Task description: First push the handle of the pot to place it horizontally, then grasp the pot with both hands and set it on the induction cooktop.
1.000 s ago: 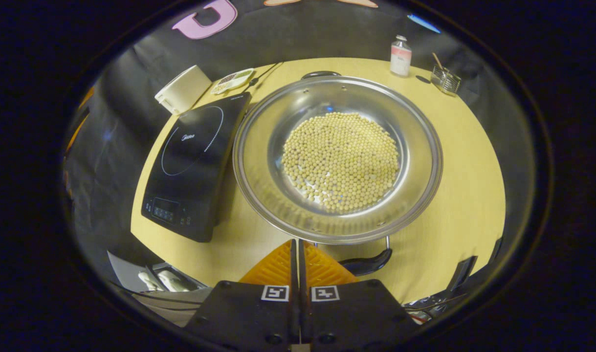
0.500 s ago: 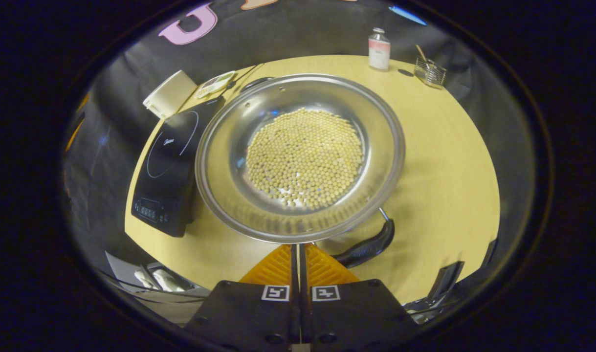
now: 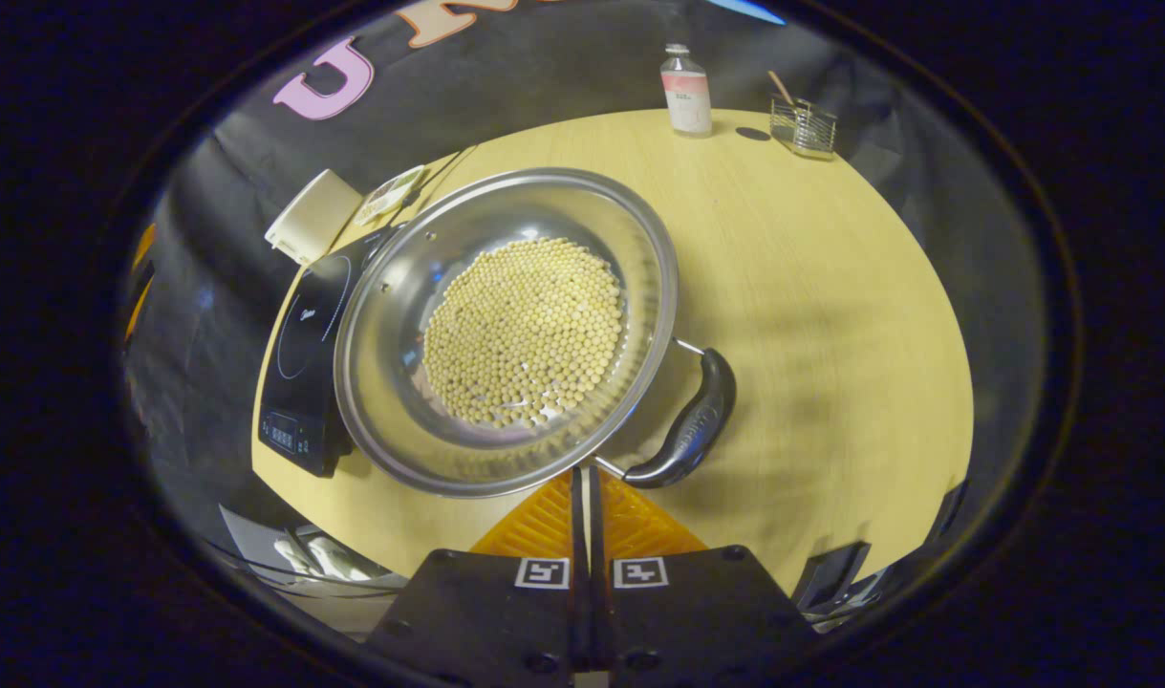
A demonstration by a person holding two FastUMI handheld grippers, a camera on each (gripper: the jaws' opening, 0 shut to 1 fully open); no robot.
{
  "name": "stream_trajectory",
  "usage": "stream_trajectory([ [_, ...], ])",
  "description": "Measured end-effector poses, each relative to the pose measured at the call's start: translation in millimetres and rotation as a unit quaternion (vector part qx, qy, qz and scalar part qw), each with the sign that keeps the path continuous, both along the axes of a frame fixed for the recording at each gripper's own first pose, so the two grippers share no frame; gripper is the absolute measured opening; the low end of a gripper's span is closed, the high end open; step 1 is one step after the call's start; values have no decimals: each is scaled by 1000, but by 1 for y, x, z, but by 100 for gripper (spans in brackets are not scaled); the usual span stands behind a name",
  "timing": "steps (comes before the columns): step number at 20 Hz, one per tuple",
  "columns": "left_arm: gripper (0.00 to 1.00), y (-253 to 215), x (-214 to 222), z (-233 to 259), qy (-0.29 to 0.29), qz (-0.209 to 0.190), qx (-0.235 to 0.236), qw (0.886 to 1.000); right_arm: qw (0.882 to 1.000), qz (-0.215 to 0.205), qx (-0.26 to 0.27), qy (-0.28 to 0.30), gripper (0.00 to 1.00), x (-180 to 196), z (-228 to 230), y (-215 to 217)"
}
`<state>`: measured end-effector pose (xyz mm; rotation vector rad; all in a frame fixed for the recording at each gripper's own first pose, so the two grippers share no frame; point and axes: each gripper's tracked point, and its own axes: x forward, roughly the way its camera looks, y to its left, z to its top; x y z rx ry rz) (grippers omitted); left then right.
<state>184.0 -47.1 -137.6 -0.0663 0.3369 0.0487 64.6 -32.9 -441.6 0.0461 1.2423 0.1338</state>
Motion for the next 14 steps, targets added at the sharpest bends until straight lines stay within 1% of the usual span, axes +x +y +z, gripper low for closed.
stream_trajectory([
  [3, 99, -11, -3, 2, 3, 7, 9, 1000, 1000, 9, 4, -5, 3, 10, 1, -10],
  [4, 99, -13, -3, 4, 3, 11, 12, 1000, 1000, 12, 6, -5, 0, 13, 2, -13],
  [6, 99, -21, -5, 5, 3, 17, 14, 1000, 1000, 17, 7, -8, 0, 20, 4, -21],
  [7, 99, -22, -8, 4, 6, 21, 15, 1000, 1000, 18, 9, -10, 3, 25, 5, -25],
  [10, 99, -29, -17, 6, 12, 33, 18, 999, 1000, 21, 13, -14, 3, 41, 3, -35],
  [11, 99, -32, -21, 8, 13, 33, 19, 999, 1000, 18, 14, -16, 3, 46, 4, -38],
  [12, 99, -35, -24, 7, 12, 31, 21, 999, 1000, 14, 18, -18, 0, 51, 4, -42],
  [13, 99, -37, -25, 5, 13, 28, 21, 999, 1000, 7, 21, -20, 0, 55, 4, -43],
  [14, 98, -39, -25, 1, 22, 22, 20, 999, 1000, -2, 23, -20, 3, 56, 5, -45],
])
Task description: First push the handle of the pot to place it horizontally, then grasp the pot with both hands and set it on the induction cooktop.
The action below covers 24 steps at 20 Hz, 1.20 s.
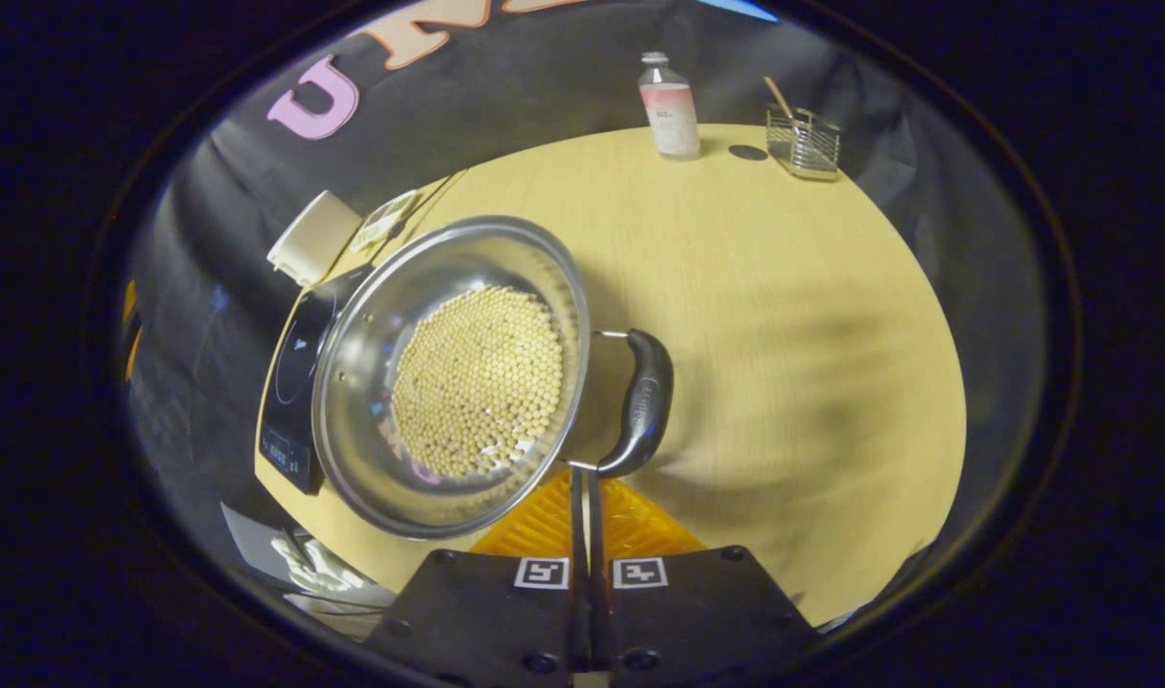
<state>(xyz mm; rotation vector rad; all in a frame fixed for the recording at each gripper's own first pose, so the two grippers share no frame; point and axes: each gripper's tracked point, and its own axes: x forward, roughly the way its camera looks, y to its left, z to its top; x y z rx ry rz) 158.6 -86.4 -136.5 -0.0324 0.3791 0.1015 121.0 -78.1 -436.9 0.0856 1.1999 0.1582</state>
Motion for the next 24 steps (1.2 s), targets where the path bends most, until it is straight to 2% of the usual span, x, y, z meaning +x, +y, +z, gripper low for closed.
stream_trajectory([
  [1, 99, -2, -5, -6, 12, -4, -2, 1000, 1000, -7, 3, 0, 0, 1, 1, 0],
  [2, 99, -4, -3, -4, 8, -10, -6, 1000, 1000, -6, 0, -4, 3, 3, 1, -1],
  [3, 99, -5, -1, -6, 8, -13, -14, 1000, 1000, -1, -6, -6, 0, 5, 1, -3],
  [4, 98, -4, -3, -12, 19, -14, -23, 999, 1000, -2, -11, -8, 2, 7, 2, -5],
  [11, 97, 0, 2, -60, 79, -63, -76, 992, 997, -62, -39, -19, 3, 17, 18, -8],
  [12, 97, 2, 4, -68, 89, -70, -84, 990, 996, -68, -51, -23, 0, 16, 24, -9],
  [13, 97, 2, 5, -76, 98, -79, -98, 987, 995, -76, -55, -28, 3, 17, 30, -8],
  [15, 97, 1, 11, -89, 112, -96, -119, 982, 993, -95, -63, -39, 0, 23, 41, -7],
  [16, 97, 2, 12, -99, 125, -103, -122, 979, 991, -106, -68, -41, 3, 21, 44, -7],
  [17, 97, 1, 12, -106, 136, -114, -126, 976, 989, -116, -75, -46, 0, 23, 48, -8],
  [19, 97, -5, 16, -120, 151, -136, -135, 970, 984, -139, -91, -64, 3, 27, 56, -14],
  [20, 96, -8, 15, -127, 163, -146, -136, 966, 982, -149, -90, -70, 0, 27, 60, -11],
  [21, 96, -9, 14, -131, 172, -155, -137, 963, 981, -154, -88, -73, 10, 26, 63, -8],
  [24, 97, -18, 12, -143, 192, -178, -146, 954, 980, -153, -100, -76, 56, 22, 69, -5],
])
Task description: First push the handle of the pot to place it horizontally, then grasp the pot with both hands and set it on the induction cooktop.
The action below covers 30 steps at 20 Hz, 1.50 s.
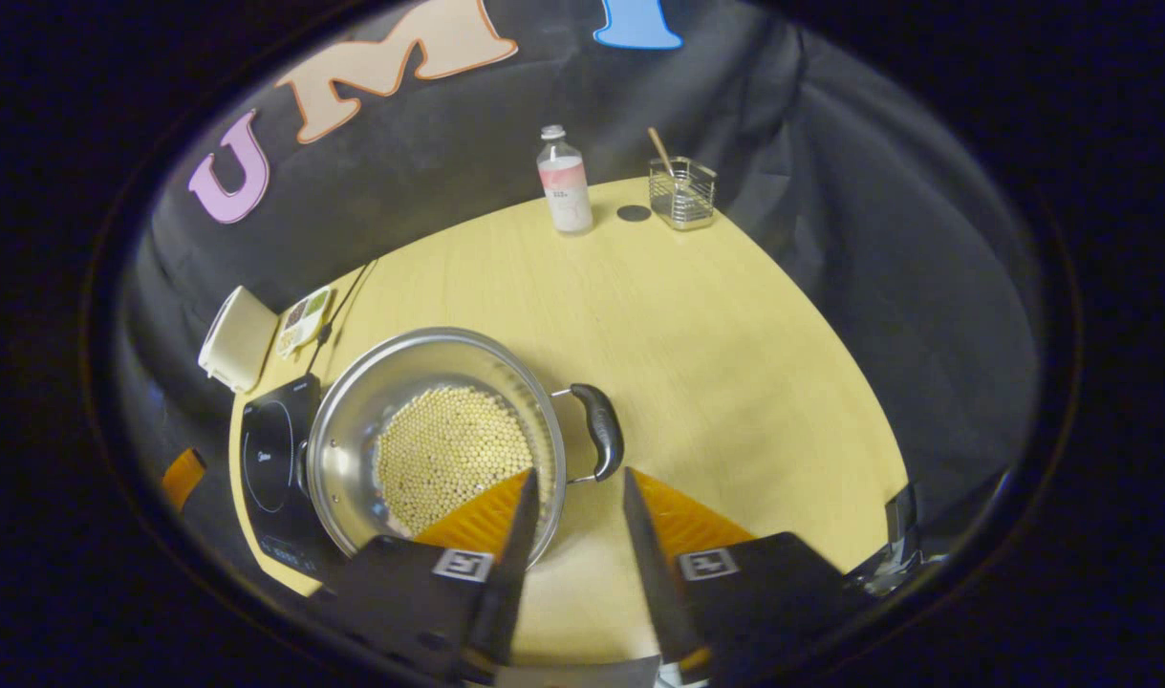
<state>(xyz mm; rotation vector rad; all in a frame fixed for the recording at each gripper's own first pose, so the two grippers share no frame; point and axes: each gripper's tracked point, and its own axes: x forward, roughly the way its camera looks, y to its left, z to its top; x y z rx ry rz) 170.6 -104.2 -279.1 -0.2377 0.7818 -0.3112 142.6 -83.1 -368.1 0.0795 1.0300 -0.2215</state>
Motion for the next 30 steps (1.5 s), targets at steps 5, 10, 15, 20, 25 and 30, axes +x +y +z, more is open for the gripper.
stream_trajectory([
  [5, 96, -10, -5, -44, 61, -17, 11, 998, 1000, 24, -7, 13, 95, 4, -3, 0],
  [10, 96, -18, -3, -74, 108, 3, 17, 994, 998, 44, 13, 36, 95, 21, -21, -6],
  [15, 96, -29, 10, -104, 145, -5, 37, 989, 995, 72, 40, 60, 95, 38, -46, -8],
  [20, 95, -33, 21, -133, 171, -20, 75, 982, 990, 96, 50, 89, 94, 42, -69, -12],
  [25, 90, -38, 32, -145, 174, -43, 117, 977, 988, 95, 71, 96, 92, 50, -81, -22],
  [30, 95, -57, 24, -160, 206, -50, 126, 969, 988, 97, 68, 102, 92, 55, -90, -25],
])
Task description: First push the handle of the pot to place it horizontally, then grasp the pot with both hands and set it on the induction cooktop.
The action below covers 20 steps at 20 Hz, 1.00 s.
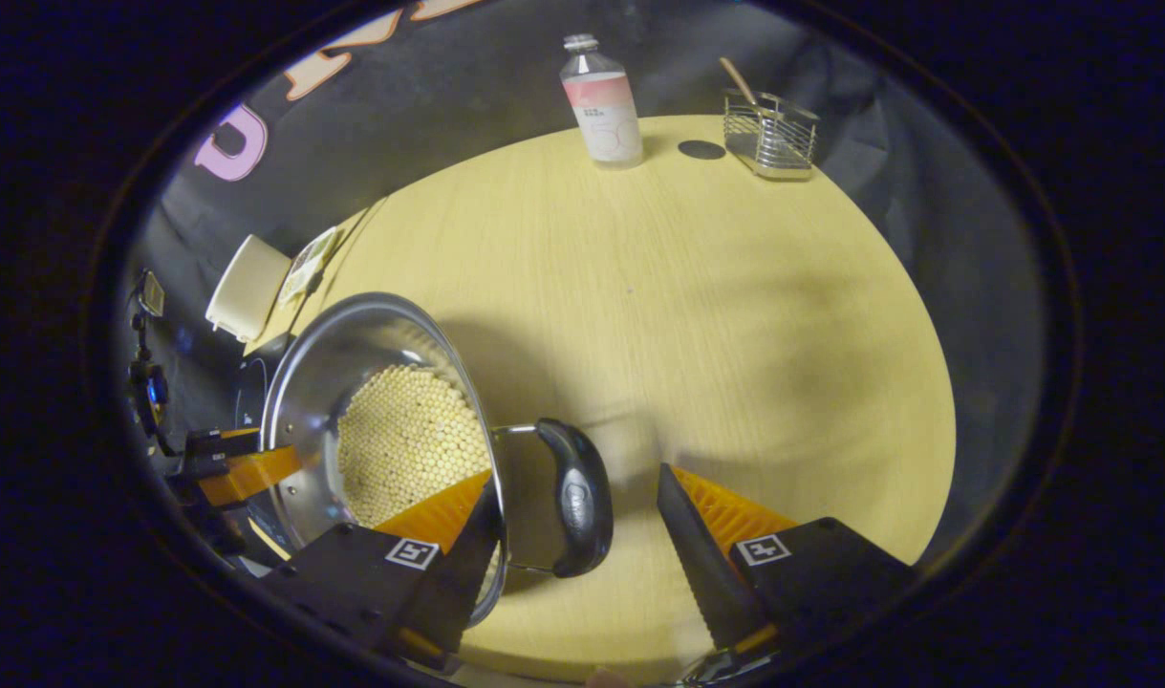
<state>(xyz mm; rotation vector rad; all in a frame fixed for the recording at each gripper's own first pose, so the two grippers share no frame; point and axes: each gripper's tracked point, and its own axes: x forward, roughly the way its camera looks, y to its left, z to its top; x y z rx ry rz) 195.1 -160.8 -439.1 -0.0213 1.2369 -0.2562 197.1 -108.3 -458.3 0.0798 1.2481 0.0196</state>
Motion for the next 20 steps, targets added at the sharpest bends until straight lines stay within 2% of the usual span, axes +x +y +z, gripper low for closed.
stream_trajectory([
  [1, 99, -2, 1, -5, 3, 9, 1, 1000, 1000, 2, 2, -1, 92, 1, 1, -1],
  [2, 94, -3, 0, -9, 11, 17, -2, 1000, 1000, 4, 5, 0, 93, -1, 1, -3],
  [4, 93, -5, -4, -19, 29, 29, -5, 999, 1000, 1, 9, 1, 93, 0, 1, -5],
  [8, 90, -6, 4, -27, 26, 22, 5, 999, 1000, -18, 18, 6, 92, 4, 0, -7],
  [9, 94, -6, 7, -28, 22, 18, 11, 1000, 999, -25, 22, 9, 96, 6, -2, -7],
  [10, 87, -5, 7, -31, 25, 17, 16, 999, 999, -31, 29, 12, 96, 8, -3, -4],
  [12, 85, -1, -1, -38, 49, 21, 22, 998, 999, -34, 38, 16, 93, 11, -9, 3],
  [13, 84, -3, 4, -38, 41, 28, 15, 999, 998, -34, 43, 19, 83, 12, -9, 7],
  [15, 80, -2, -2, -35, 56, 36, 8, 998, 999, -18, 41, 22, 70, 11, -11, 10],
  [16, 81, -3, -1, -34, 53, 39, 5, 998, 999, -1, 33, 15, 66, 12, -9, 8],
  [18, 76, -3, -1, -35, 59, 43, 4, 997, 1000, 29, 7, 5, 63, 12, -9, 5],
  [20, 77, -4, 0, -35, 59, 41, 5, 997, 1000, 30, 6, 2, 63, 12, -7, 5],
])
